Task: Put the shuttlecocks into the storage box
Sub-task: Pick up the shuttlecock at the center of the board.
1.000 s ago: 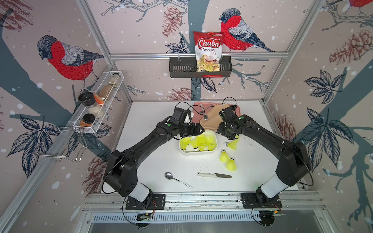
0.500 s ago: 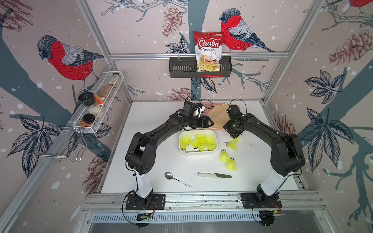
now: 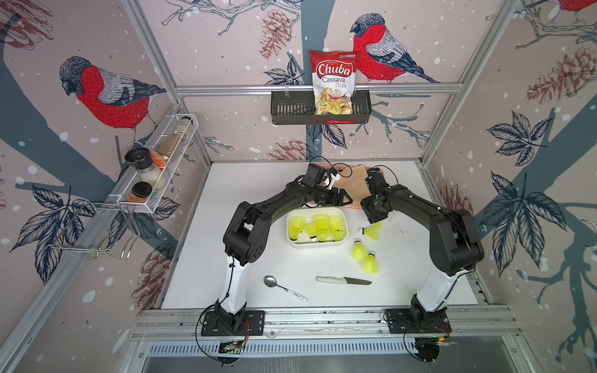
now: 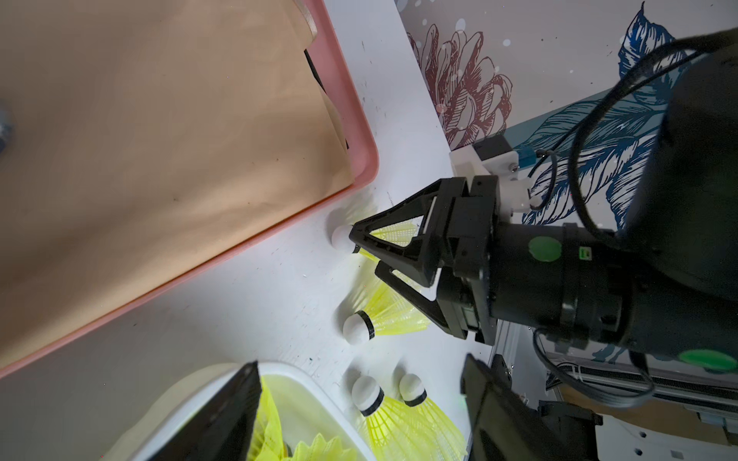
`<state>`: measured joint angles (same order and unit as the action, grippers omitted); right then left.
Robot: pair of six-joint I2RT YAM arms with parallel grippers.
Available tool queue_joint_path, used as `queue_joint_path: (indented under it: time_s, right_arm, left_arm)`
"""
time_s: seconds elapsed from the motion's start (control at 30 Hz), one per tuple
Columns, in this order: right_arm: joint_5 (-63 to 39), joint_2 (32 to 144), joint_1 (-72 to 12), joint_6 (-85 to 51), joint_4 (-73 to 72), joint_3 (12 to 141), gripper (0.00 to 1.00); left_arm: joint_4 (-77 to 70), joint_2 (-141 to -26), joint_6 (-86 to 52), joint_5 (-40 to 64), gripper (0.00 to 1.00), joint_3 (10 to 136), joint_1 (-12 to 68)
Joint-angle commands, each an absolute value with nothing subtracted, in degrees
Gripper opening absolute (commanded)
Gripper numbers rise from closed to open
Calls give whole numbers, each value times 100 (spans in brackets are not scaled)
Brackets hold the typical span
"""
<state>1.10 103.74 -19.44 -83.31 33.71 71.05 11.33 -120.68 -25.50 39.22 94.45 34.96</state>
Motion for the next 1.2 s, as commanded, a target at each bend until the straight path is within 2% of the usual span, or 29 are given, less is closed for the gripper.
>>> queue_joint_path:
  time_s: [0.0, 0.47, 1.17]
  right_arm:
    - [-30, 10482, -1881, -8713, 3209, 7057, 55]
    - [-39, 10726, -1657, -8854, 3135, 6915, 52]
    - [-141, 10687, -1672, -8914, 3012, 6787, 46]
  left_arm:
    - [917, -12302, -2386, 4087, 81, 9699, 3538]
    - [943, -13007, -2410, 4096, 80, 10444, 3625]
    - [991, -13097, -2394, 3993, 79, 10451, 3718]
